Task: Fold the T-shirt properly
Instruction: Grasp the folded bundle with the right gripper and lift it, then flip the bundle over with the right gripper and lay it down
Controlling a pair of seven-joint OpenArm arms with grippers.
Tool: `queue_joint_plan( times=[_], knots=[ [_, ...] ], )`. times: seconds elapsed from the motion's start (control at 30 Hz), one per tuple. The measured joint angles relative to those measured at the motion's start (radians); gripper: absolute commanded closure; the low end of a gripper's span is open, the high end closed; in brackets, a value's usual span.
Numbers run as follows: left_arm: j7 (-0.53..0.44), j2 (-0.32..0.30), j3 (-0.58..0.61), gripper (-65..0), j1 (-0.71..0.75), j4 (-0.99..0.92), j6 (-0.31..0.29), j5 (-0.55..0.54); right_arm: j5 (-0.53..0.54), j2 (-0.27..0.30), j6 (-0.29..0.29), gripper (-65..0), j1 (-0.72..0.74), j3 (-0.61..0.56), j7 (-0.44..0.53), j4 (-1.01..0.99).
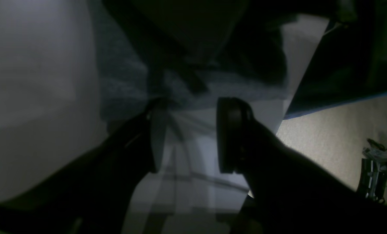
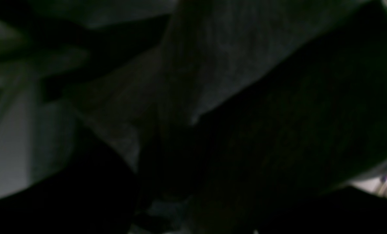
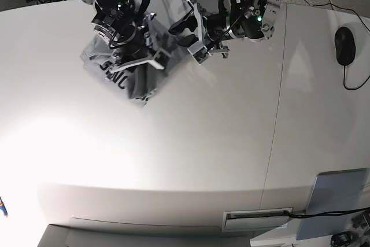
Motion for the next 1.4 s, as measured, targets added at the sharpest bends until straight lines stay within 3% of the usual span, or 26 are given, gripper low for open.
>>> queue_joint_plan(
  times=[0.2,0.37,0.57,0.63,0.7,0.73,0.77,0.8,0.83,0.87,0.93,1.0,1.03,1.13,1.23,1.3,1.4],
  knots=[
    [0.001,0.000,-0.001,-26.4,0.000,0.000,0.000,0.000,0.007,-0.003,-0.049,-21.9,0.000,0.035,-0.002,0.098],
    [0.001,0.001,-0.050,-26.4,0.001,0.000,0.000,0.000,0.138,-0.003,-0.062,-21.9,-0.040,0.129,-0.002,0.187],
    [0.020,0.000,-0.153,-26.4,0.000,0.000,-0.004,-0.083,0.312,-0.002,-0.004,-22.0,-0.094,0.236,-0.074,0.193],
    [0.024,0.001,-0.170,-26.4,0.000,0.000,-0.008,-0.090,0.324,-0.005,-0.008,-22.0,-0.107,0.280,-0.072,0.193],
    [0.031,0.000,-0.179,-26.4,0.003,0.000,-0.023,-0.089,0.408,-0.005,-0.016,-22.0,-0.102,0.313,-0.072,0.193],
    [0.031,0.000,-0.179,-26.4,0.003,0.000,-0.027,-0.090,0.411,0.010,0.035,-22.0,-0.102,0.311,-0.071,0.193],
    [0.031,0.000,-0.177,-26.4,0.003,0.000,-0.027,-0.090,0.414,0.026,0.049,-22.0,-0.108,0.305,-0.073,0.193],
    [0.031,0.001,-0.175,-26.4,0.003,0.000,-0.029,-0.090,0.401,0.031,0.035,-22.0,-0.114,0.309,-0.071,0.193],
    [0.035,0.001,-0.175,-26.4,0.003,0.000,-0.030,-0.090,0.397,0.026,-0.034,-22.0,-0.119,0.330,-0.063,0.193],
    [0.035,0.000,-0.175,-26.4,0.005,0.000,-0.030,-0.090,0.409,0.016,-0.043,-22.0,-0.114,0.354,-0.056,0.193],
    [0.039,0.001,-0.175,-26.4,0.005,0.000,-0.030,-0.090,0.440,0.016,0.049,-22.0,-0.097,0.357,-0.069,0.194],
    [0.038,0.002,-0.175,-26.4,0.005,0.000,-0.030,-0.101,0.463,0.005,0.032,-22.0,-0.108,0.354,-0.049,0.196],
    [0.038,0.001,-0.175,-26.4,0.003,0.000,-0.030,-0.106,0.470,0.002,-0.008,-22.0,-0.114,0.354,-0.036,0.195],
    [0.042,0.000,-0.176,-26.4,0.003,0.000,-0.029,-0.105,0.457,0.018,0.050,-22.0,-0.102,0.334,-0.061,0.194],
    [0.042,0.001,-0.176,-26.4,0.003,0.000,-0.030,-0.105,0.452,0.021,0.015,-22.0,-0.106,0.349,-0.077,0.227],
    [0.042,0.000,-0.176,-26.4,0.005,0.000,-0.030,-0.105,0.478,0.019,0.015,-22.0,-0.102,0.359,-0.020,0.250],
    [0.042,0.000,-0.176,-26.4,0.003,0.000,-0.030,-0.105,0.484,0.010,0.020,-22.0,-0.095,0.358,-0.018,0.251]
  ],
)
